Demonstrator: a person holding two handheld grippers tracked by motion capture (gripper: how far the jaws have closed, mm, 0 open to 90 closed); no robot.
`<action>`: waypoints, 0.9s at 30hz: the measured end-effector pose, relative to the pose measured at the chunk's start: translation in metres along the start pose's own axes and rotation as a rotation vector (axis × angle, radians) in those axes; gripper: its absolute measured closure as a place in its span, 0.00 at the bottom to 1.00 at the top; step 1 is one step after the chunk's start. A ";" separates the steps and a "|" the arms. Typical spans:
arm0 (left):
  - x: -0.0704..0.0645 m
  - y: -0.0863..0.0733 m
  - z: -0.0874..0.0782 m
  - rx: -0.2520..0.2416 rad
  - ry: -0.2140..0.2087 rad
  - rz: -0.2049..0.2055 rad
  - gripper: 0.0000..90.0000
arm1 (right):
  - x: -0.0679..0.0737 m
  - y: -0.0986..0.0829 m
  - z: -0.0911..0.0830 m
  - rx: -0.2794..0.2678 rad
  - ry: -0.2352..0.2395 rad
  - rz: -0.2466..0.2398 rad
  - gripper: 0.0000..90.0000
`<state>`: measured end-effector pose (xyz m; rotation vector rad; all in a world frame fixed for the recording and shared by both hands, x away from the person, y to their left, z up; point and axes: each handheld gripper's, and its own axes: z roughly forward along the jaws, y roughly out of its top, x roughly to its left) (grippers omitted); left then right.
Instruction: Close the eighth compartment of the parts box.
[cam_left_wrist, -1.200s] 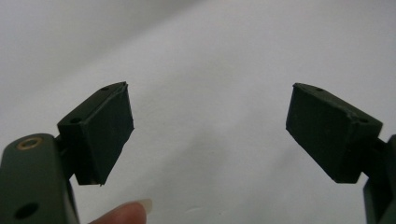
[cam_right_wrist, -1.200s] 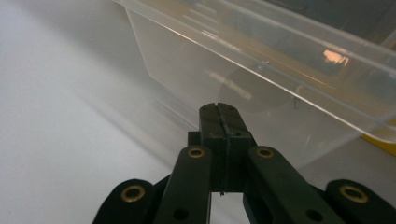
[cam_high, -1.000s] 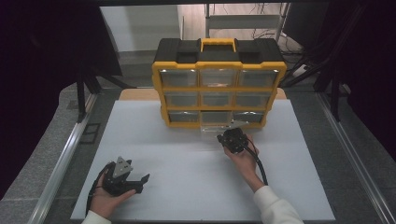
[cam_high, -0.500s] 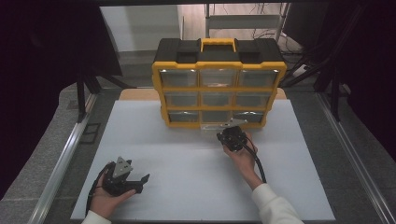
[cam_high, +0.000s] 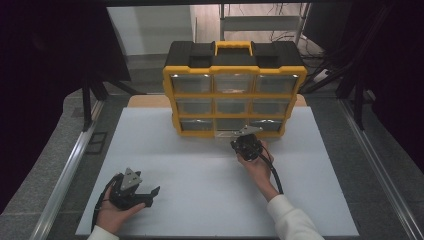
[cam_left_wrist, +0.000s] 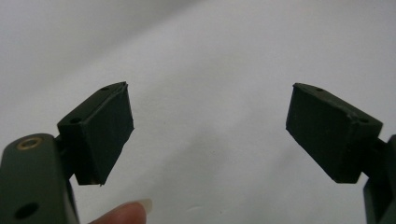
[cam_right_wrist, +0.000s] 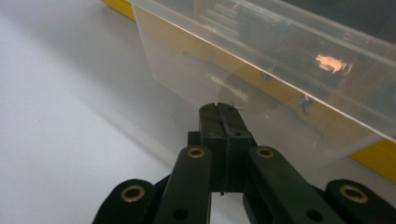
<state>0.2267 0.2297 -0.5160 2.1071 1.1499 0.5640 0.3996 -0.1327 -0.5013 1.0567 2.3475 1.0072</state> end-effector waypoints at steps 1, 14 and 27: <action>0.000 0.000 0.000 0.000 0.000 0.000 0.17 | 0.000 0.000 0.000 0.000 0.000 0.000 1.00; 0.000 0.000 0.000 -0.006 0.001 -0.003 0.17 | -0.003 0.003 0.005 -0.011 0.000 0.009 1.00; 0.000 0.000 -0.001 -0.006 0.001 -0.002 0.17 | -0.008 0.007 0.008 -0.027 -0.002 0.019 1.00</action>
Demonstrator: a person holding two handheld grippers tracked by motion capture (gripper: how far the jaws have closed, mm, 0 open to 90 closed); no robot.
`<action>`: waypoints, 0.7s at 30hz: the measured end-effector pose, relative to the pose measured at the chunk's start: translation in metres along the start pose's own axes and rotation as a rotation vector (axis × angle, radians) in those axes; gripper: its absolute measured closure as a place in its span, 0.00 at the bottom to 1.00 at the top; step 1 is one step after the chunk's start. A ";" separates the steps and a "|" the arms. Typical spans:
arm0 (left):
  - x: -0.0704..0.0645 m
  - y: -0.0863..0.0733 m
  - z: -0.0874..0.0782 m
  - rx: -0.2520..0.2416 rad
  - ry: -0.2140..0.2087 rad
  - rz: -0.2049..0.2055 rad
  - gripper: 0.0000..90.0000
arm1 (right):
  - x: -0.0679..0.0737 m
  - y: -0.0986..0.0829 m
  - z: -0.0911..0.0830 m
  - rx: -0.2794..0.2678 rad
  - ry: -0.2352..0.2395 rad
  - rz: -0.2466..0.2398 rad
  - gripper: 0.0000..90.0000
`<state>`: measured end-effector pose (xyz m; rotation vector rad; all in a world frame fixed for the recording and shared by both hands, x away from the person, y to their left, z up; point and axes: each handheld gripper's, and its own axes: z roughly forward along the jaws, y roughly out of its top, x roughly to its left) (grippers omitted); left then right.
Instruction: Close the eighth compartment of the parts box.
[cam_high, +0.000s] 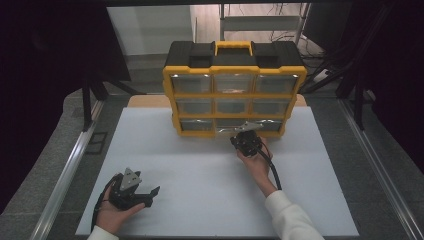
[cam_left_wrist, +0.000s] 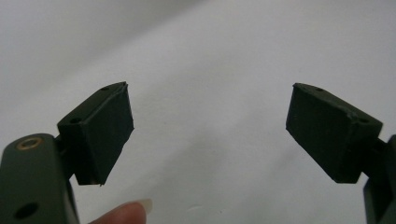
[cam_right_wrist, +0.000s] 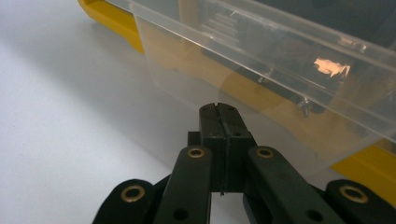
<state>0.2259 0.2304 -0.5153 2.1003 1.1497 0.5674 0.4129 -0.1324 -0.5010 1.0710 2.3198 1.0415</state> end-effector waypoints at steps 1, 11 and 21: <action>0.000 0.000 0.000 0.000 0.000 0.001 0.17 | 0.000 0.000 0.000 -0.001 -0.001 0.002 1.00; 0.000 0.000 0.000 0.001 -0.002 0.002 0.17 | -0.005 0.002 0.003 -0.014 -0.005 0.007 1.00; 0.000 0.000 0.000 0.000 -0.003 0.003 0.17 | -0.012 0.003 0.003 -0.029 -0.011 0.019 1.00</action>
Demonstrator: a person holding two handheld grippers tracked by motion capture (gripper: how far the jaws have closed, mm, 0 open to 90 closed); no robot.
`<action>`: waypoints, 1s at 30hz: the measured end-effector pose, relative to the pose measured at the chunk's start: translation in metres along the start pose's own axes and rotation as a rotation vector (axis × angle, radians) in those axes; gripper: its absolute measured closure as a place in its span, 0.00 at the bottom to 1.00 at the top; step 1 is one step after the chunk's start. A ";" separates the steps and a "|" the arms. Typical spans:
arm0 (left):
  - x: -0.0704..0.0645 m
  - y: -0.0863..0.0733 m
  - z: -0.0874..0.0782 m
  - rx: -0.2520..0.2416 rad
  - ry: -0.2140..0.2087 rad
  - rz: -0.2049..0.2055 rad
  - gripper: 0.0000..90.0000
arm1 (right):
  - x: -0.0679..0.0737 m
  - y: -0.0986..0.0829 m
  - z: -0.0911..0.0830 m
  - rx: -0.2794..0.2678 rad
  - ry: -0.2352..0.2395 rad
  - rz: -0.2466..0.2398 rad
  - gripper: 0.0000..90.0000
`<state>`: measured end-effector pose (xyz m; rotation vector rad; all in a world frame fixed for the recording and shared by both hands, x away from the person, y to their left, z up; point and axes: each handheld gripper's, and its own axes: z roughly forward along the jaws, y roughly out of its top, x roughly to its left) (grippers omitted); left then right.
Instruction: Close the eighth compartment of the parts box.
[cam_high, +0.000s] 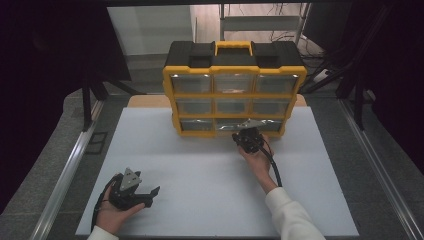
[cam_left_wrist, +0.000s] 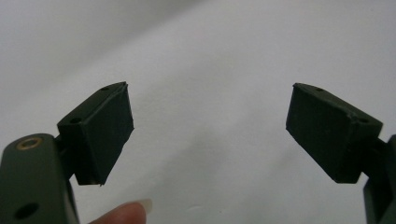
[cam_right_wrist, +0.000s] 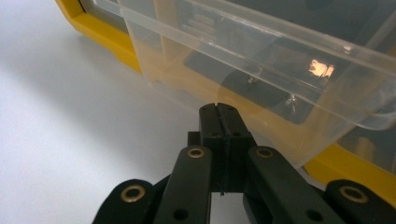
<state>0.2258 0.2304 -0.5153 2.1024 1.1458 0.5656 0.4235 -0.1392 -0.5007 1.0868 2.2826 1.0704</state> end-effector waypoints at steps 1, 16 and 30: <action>0.000 0.000 0.000 0.000 0.000 0.000 0.17 | 0.000 0.000 0.000 0.000 0.000 0.000 1.00; 0.000 0.000 0.001 0.002 0.002 0.000 0.17 | -0.010 0.001 0.002 -0.036 0.000 0.038 1.00; 0.002 -0.001 0.000 0.003 0.005 -0.004 0.17 | -0.016 0.006 0.011 -0.049 -0.024 0.055 1.00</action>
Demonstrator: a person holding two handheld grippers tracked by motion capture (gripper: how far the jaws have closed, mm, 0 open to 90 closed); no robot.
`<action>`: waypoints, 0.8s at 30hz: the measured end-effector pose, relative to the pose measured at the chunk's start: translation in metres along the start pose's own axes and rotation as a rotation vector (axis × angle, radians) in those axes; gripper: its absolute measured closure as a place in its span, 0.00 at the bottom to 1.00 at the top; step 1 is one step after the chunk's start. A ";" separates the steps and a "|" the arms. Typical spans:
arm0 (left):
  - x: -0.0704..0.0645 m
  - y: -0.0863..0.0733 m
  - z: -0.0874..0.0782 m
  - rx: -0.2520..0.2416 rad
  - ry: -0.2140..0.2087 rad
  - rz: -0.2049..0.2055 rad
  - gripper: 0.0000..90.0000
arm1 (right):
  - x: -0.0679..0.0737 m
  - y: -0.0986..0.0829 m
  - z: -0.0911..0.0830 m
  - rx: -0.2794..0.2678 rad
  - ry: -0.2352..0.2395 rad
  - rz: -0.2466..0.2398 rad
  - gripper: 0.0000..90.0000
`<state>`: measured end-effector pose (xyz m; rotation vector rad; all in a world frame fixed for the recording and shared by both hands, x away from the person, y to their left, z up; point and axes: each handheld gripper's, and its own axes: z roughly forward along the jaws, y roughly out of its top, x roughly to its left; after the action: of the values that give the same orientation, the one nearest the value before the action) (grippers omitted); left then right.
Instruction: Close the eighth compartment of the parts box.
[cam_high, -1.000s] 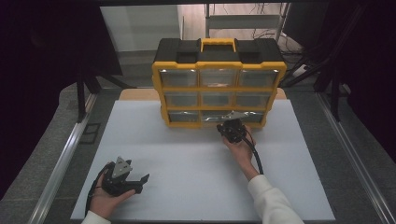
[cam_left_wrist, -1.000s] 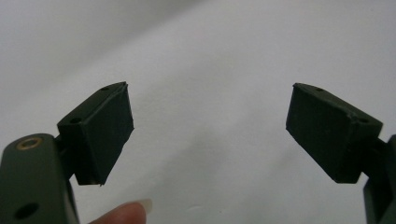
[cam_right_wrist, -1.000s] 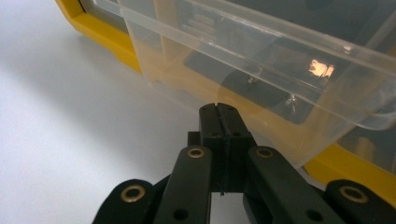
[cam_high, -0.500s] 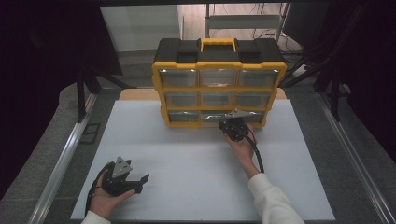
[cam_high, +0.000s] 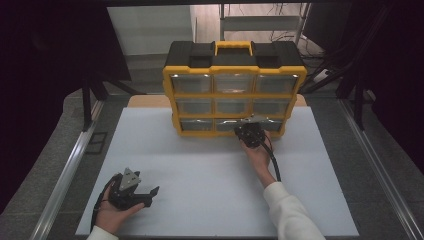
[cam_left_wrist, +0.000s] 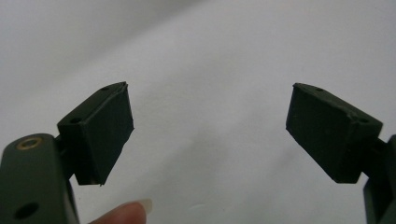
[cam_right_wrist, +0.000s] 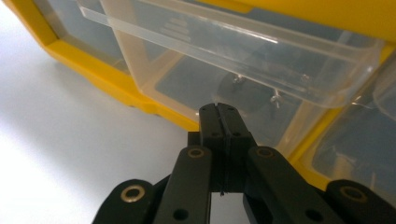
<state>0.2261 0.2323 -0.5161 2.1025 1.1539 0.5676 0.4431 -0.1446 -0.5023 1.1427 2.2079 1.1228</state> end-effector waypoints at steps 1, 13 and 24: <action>0.000 0.000 0.000 0.000 0.000 0.000 0.17 | -0.001 0.000 0.001 -0.002 -0.002 0.004 1.00; 0.001 0.000 0.000 0.000 0.002 -0.003 0.17 | -0.007 -0.002 0.004 -0.007 -0.007 0.029 1.00; 0.004 0.001 0.002 -0.001 -0.001 -0.016 0.17 | -0.007 -0.001 -0.008 -0.002 0.000 0.021 1.00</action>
<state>0.2296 0.2345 -0.5163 2.0902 1.1686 0.5594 0.4412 -0.1544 -0.4983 1.1673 2.1994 1.1335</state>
